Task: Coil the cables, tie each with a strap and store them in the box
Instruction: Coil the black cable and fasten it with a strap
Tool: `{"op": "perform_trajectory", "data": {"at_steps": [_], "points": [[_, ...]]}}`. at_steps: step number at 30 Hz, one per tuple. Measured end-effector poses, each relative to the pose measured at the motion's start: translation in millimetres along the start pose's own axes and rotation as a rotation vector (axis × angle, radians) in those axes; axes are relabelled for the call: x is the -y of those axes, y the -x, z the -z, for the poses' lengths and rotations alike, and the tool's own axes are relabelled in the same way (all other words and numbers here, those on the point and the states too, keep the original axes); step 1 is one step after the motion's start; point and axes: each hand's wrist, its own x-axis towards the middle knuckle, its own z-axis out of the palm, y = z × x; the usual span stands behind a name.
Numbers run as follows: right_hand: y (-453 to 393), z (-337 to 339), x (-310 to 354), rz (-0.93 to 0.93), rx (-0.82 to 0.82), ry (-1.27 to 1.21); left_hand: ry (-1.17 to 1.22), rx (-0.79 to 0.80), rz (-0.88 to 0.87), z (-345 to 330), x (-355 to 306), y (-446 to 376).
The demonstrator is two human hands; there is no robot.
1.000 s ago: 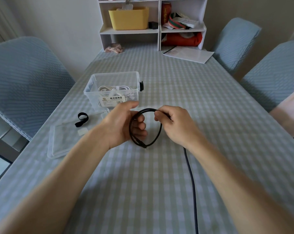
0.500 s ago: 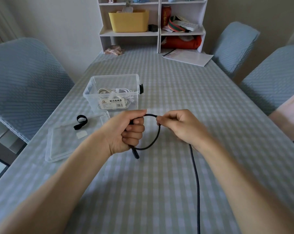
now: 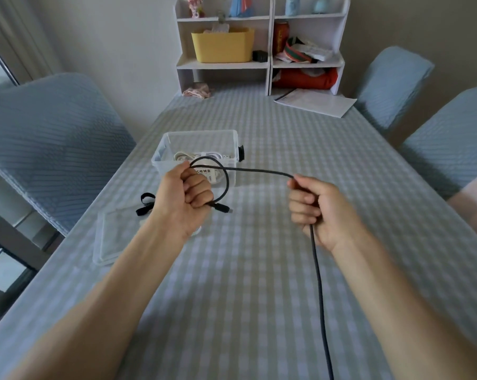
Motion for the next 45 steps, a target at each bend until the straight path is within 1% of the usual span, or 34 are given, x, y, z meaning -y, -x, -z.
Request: {"op": "perform_trajectory", "data": {"at_steps": [2, 4, 6, 8, 9, 11, 13, 15, 17, 19, 21, 23, 26, 31, 34, 37, 40, 43, 45], "points": [[-3.9, 1.7, 2.1, 0.071, -0.069, -0.174, 0.004, 0.012, -0.004, -3.9, 4.7, 3.1], [-4.1, 3.9, 1.8, 0.1, -0.101, -0.277, 0.019, 0.017, -0.007, -7.5, 9.5, 4.5], [-2.1, 4.4, 0.5, 0.118, -0.098, -0.317, 0.023, 0.007, -0.01, -8.7, 12.8, 5.0], [-0.5, 2.0, 0.3, 0.162, -0.096, -0.3, -0.055, -0.001, -0.001, -9.2, 15.9, 6.3], [-0.6, -0.1, -0.3, 0.197, -0.113, -0.258, -0.134, 0.005, 0.015, -9.3, 18.3, 7.3], [0.2, -6.5, -1.6, 0.296, -0.177, -0.1, -0.316, 0.031, 0.05, -12.6, 24.5, 10.6], [1.6, -13.7, -5.5, 0.387, -0.247, 0.104, -0.476, 0.059, 0.041, -17.0, 31.3, 14.3], [3.1, -18.9, -10.4, 0.433, -0.28, 0.348, -0.546, 0.099, 0.028, -21.3, 36.8, 17.7], [4.6, -18.9, -16.1, 0.455, -0.267, 0.573, -0.486, 0.135, 0.051, -23.1, 38.8, 20.1], [5.9, -15.7, -21.2, 0.484, -0.253, 0.817, -0.325, 0.154, 0.066, -21.1, 34.3, 19.8], [6.3, -11.0, -25.1, 0.501, -0.211, 1.049, -0.162, 0.137, 0.037, -15.9, 26.3, 16.0], [5.6, -6.9, -27.3, 0.502, -0.128, 1.192, -0.062, 0.113, -0.013, -11.0, 19.0, 11.2], [6.1, -7.1, -28.8, 0.525, -0.037, 1.3, -0.013, 0.091, -0.06, -8.8, 14.2, 6.8], [7.8, -14.9, -30.5, 0.61, 0.083, 1.391, -0.077, 0.023, -0.135, -9.2, 12.5, 5.2], [8.6, -14.8, -30.9, 0.664, 0.132, 1.444, -0.179, 0.01, -0.18, -10.0, 15.3, 7.3], [9.2, -13.3, -29.0, 0.687, 0.148, 1.488, -0.371, 0.033, -0.208, -12.3, 20.2, 10.2], [10.2, -12.8, -25.2, 0.669, 0.159, 1.524, -0.556, 0.087, -0.233, -16.0, 26.8, 14.3], [14.0, -15.7, -23.8, 0.577, 0.232, 1.591, -0.549, 0.142, -0.275, -20.6, 33.9, 19.2], [14.8, -17.8, -24.3, 0.564, 0.262, 1.619, -0.554, 0.155, -0.3, -20.4, 37.1, 19.4]]}}
